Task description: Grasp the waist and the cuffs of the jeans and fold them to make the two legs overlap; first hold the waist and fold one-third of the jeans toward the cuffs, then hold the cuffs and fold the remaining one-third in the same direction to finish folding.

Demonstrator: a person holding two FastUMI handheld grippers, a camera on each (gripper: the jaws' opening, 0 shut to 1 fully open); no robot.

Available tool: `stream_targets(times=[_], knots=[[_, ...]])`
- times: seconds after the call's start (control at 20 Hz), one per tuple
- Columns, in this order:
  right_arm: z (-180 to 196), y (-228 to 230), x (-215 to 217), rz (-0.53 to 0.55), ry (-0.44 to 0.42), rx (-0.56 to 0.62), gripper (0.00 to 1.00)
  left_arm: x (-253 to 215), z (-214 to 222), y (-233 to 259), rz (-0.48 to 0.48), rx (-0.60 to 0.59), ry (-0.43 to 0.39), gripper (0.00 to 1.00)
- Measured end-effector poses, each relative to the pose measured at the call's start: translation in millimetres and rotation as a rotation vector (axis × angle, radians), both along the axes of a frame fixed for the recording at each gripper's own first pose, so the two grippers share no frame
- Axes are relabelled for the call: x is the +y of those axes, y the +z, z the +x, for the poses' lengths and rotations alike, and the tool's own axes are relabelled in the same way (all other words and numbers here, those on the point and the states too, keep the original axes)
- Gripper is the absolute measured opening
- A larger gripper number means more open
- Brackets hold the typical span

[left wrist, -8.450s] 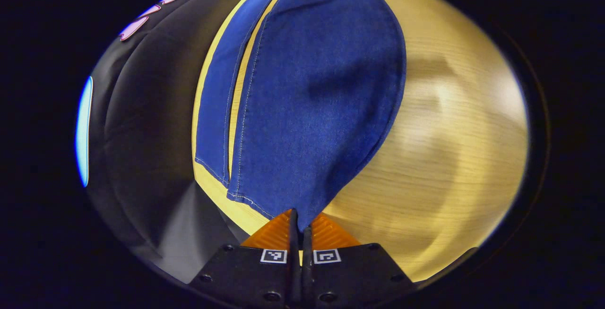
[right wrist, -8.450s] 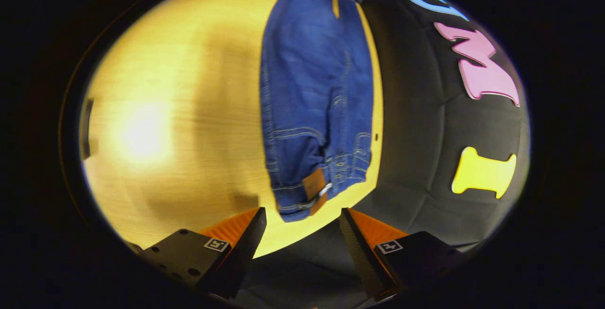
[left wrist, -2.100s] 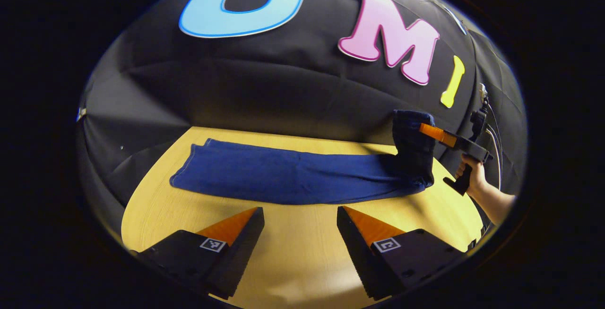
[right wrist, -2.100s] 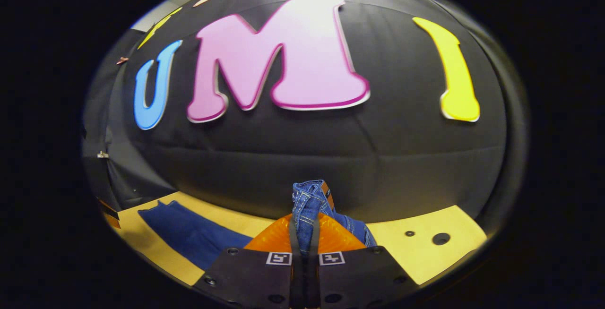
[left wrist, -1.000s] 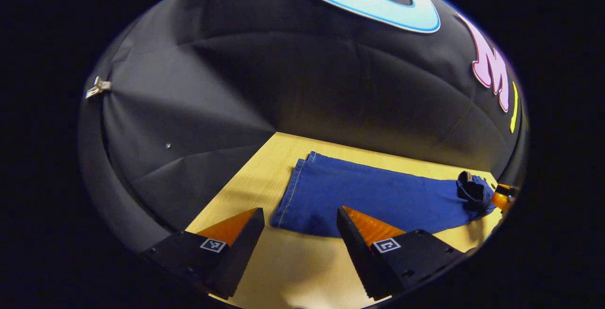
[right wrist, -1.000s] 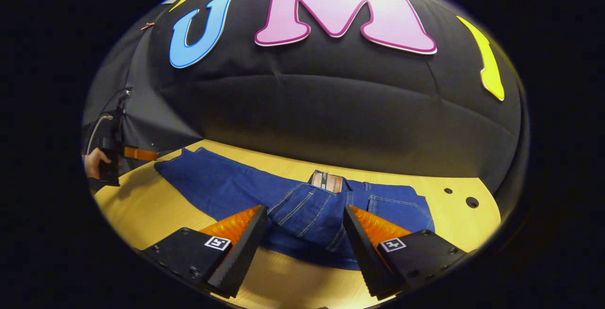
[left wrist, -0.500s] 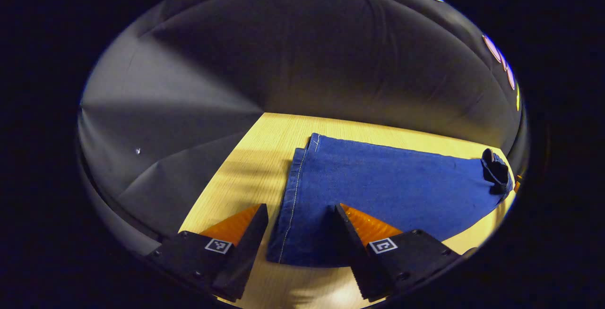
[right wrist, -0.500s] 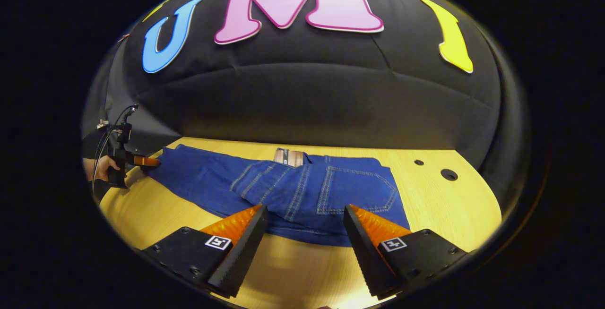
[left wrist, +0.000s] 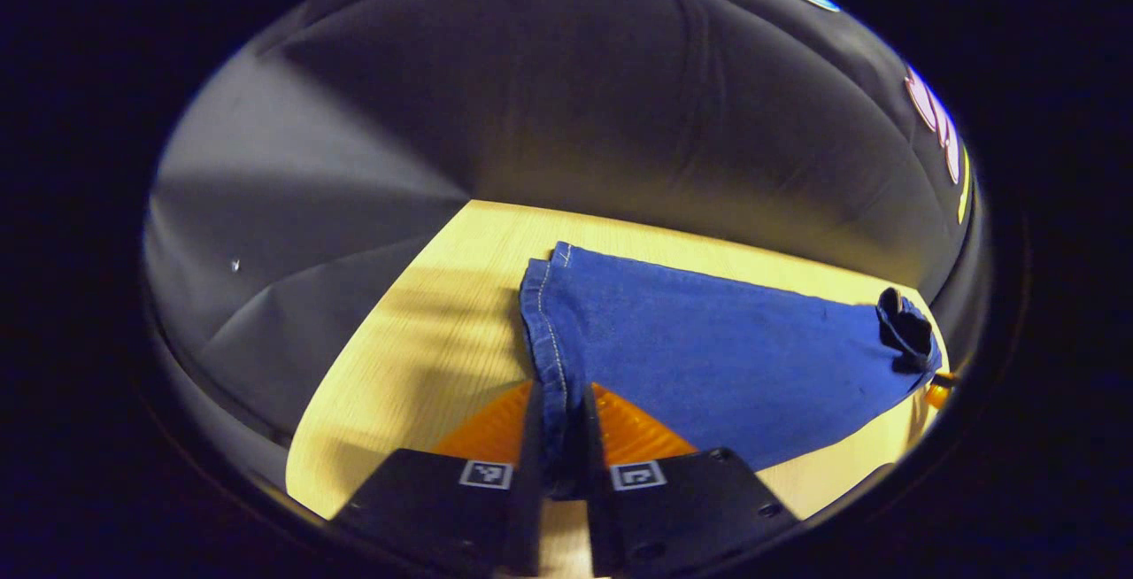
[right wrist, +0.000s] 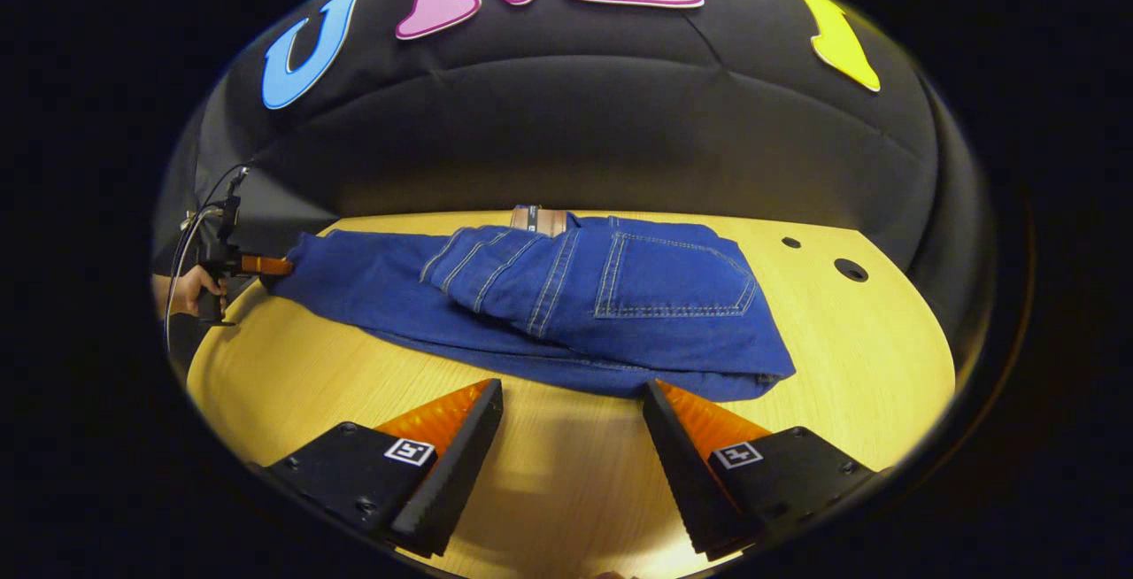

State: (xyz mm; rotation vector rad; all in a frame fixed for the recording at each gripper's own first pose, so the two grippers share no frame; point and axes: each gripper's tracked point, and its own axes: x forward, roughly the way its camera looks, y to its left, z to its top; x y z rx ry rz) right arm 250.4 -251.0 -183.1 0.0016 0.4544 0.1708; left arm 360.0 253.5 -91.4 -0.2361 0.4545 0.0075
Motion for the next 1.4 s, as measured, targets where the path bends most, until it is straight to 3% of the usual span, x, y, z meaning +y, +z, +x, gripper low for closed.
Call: stream_targets(times=[0.05, 0.15, 0.4, 0.5, 0.6, 0.75, 0.9, 1.0, 1.3, 1.4], knots=[[-2, -2, 2, 0.000, 0.004, 0.004, 0.98, 4, 2, 0, -0.001, -0.006, 0.000, 0.19], [-4, -3, 3, 0.008, 0.008, 0.012, 0.98, 2, 3, 2, 0.008, -0.007, 0.019, 0.07], [-2, 12, -6, 0.017, -0.015, -0.002, 0.98, 2, 3, 28, -0.135, -0.071, 0.087, 0.06], [-3, 20, -15, 0.021, -0.031, -0.012, 0.98, 4, 0, 42, -0.151, -0.115, 0.074, 0.06], [-5, 25, -24, 0.034, -0.050, -0.016, 0.98, -3, -8, 48, -0.158, -0.086, 0.057, 0.06], [-11, 27, -36, 0.040, -0.079, -0.005, 0.98, -19, -27, 95, -0.197, -0.148, 0.015, 0.02], [-17, 33, -49, 0.034, -0.096, -0.002, 0.98, -48, -49, 148, -0.200, -0.196, -0.031, 0.06], [-21, 42, -61, 0.039, -0.117, -0.015, 0.98, -82, -56, 178, -0.264, -0.226, -0.074, 0.06], [-37, 71, -121, 0.028, -0.213, -0.062, 0.98, -175, -82, 210, -0.434, -0.184, -0.187, 0.06], [-47, 81, -149, 0.013, -0.262, -0.083, 0.98, -224, -83, 216, -0.426, -0.171, -0.242, 0.06]])
